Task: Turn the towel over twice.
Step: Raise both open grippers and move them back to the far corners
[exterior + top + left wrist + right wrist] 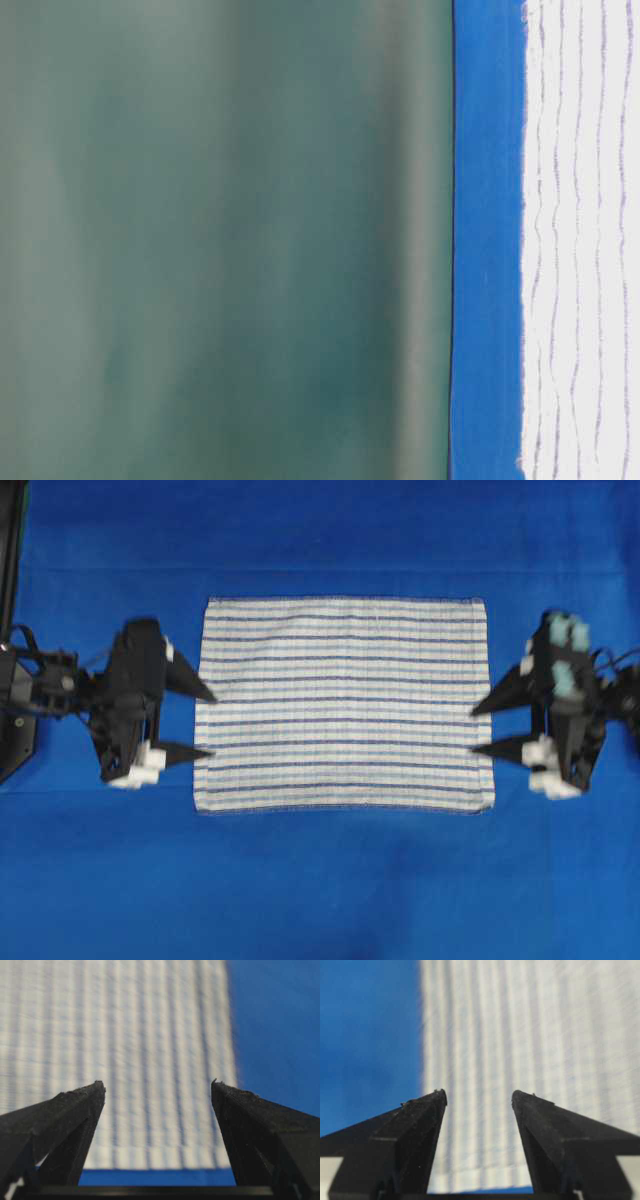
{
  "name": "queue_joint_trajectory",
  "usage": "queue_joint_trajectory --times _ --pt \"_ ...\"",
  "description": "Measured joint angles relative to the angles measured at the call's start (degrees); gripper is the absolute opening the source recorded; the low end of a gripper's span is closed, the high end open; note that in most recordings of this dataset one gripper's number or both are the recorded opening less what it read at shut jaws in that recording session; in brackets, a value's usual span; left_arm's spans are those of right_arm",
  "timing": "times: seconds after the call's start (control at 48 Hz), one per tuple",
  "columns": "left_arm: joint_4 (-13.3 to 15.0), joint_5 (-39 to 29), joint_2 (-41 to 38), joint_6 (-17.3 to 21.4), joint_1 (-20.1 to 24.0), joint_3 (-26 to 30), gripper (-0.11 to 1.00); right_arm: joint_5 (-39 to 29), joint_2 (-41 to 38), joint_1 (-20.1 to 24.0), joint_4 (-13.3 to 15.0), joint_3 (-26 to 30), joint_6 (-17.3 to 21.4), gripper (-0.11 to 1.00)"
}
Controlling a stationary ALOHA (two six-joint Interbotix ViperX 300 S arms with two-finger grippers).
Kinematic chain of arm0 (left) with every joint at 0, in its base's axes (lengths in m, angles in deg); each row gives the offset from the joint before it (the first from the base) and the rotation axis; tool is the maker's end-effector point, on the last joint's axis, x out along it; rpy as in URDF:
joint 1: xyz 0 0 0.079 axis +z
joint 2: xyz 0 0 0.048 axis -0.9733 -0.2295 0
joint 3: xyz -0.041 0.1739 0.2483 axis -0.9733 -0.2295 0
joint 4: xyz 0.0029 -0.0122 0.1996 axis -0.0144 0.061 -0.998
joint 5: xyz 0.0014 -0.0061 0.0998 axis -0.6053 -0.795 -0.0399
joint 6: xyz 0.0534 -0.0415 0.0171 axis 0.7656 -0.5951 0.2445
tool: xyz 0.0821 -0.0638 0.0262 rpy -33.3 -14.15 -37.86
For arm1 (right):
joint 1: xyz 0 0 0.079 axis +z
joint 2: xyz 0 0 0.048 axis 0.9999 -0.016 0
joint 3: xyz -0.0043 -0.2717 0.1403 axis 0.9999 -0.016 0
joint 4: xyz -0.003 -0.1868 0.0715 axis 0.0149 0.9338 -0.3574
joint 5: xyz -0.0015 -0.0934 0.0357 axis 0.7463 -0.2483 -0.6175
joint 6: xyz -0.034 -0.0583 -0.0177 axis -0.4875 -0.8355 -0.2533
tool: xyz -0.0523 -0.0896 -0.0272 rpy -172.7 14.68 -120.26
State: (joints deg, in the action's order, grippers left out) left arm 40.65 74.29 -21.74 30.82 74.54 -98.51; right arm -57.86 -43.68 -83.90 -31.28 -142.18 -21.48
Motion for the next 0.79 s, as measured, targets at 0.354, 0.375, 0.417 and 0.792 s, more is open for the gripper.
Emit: queue_joint_trajectory --times 0.354,0.375,0.417,0.792 --pt "0.0 1.5 5.7 5.4 6.0 -1.5 0.81 -0.2 5.5 -9.8 5.4 -1.1 0.0 0.61" --pt "0.0 1.5 5.8 5.4 6.1 -1.6 0.81 -0.2 5.4 -9.8 5.5 -1.1 0.0 0.61" --pt "0.0 1.5 5.9 5.6 6.2 -1.6 0.81 -0.3 5.4 -10.2 5.7 -1.1 0.0 0.61" --pt "0.0 2.8 0.4 5.7 15.9 -2.1 0.81 -0.2 -1.5 -21.3 7.6 -1.8 0.0 0.61"
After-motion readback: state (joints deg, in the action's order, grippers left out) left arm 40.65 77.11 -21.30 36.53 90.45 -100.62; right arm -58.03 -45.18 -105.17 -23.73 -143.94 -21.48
